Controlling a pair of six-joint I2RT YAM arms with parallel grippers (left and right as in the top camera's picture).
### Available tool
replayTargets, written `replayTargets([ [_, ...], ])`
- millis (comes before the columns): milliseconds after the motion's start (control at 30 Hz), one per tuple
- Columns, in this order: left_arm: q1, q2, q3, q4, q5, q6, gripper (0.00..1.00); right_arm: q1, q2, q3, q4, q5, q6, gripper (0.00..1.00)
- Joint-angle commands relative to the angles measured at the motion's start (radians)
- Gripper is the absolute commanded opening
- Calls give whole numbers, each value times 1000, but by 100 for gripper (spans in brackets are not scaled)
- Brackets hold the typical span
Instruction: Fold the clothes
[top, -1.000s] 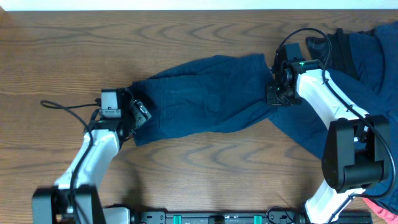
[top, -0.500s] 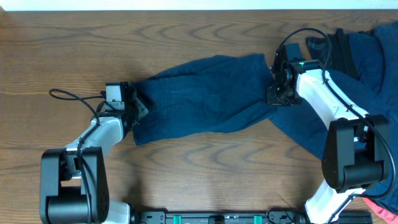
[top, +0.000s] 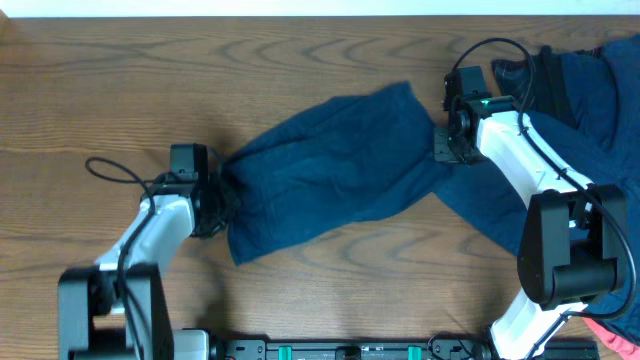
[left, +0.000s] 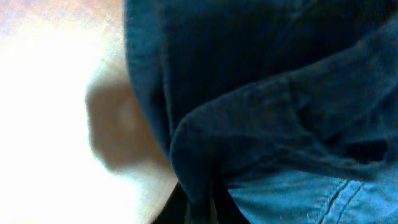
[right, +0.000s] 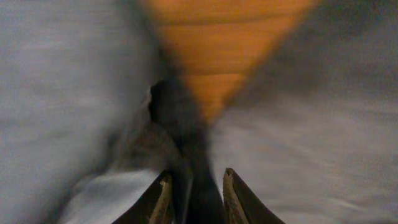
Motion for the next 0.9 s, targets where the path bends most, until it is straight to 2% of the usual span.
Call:
replayTargets([
  [0, 21, -98, -4, -72, -12, 74, 6, -1, -26, 37, -13, 284, 16, 26],
  [167, 61, -241, 22, -192, -64, 110, 6, -1, -100, 109, -18, 244, 34, 23],
  [200, 68, -262, 24, -201, -64, 114, 6, 0, -121, 119, -8, 158, 29, 21],
  [267, 85, -302, 27, -216, -60, 117, 6, 3, -153, 124, 17, -90, -46, 3],
  [367, 95, -345, 41, -249, -57, 118, 6, 22, -163, 123, 23, -475, -163, 1],
  [433, 95, -365, 56, -268, -57, 130, 6, 50, -149, 111, 21, -628, -211, 1],
  [733, 95, -387, 180, -355, -58, 163, 6, 277, -18, 38, 31, -679, -257, 1],
  [867, 95, -387, 264, -383, -57, 163, 6, 365, 62, 38, 47, -687, -199, 1],
])
